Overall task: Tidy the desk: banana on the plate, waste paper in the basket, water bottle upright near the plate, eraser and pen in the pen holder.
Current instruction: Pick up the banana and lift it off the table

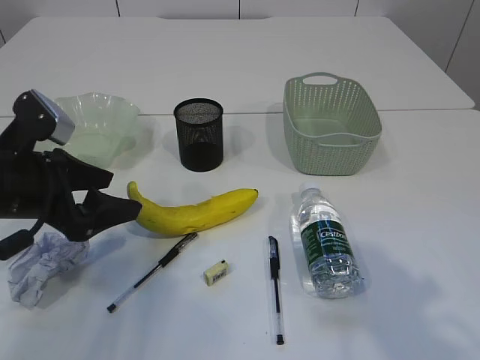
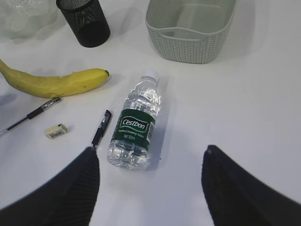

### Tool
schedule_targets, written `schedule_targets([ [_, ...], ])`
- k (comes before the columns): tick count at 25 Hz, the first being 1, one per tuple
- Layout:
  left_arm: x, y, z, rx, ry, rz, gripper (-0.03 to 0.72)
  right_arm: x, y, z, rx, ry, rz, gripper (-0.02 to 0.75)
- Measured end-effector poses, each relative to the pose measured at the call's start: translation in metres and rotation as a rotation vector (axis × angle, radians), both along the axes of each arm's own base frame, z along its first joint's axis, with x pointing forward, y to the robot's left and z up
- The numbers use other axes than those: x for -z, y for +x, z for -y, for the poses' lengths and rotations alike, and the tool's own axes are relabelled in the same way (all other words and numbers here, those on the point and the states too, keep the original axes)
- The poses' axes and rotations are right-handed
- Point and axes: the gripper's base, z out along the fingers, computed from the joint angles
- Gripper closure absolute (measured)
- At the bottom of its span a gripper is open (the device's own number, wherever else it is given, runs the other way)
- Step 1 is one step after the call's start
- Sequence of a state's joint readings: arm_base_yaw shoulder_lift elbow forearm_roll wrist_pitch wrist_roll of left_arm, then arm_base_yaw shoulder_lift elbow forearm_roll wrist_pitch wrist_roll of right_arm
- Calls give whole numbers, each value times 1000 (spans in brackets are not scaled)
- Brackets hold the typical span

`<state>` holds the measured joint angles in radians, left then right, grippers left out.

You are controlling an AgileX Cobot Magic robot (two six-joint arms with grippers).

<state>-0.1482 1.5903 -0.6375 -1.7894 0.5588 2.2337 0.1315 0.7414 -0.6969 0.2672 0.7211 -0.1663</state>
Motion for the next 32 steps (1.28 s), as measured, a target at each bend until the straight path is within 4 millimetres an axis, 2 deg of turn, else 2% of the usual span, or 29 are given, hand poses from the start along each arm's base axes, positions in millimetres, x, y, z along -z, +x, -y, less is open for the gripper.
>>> schedule_targets([
  [6,7,33,5,0,-2,0,98,0,0,0,-1,-1,1,236],
  [11,11,47,8,3,-6,1,98,0,0,0,-1,0,1,236],
  [25,48,49,15,47,-41,-111,99,0,0,0,-2,-1,3,237],
  [32,56,50,16,48,-40,-132,99,0,0,0,-2,-1,3,237],
])
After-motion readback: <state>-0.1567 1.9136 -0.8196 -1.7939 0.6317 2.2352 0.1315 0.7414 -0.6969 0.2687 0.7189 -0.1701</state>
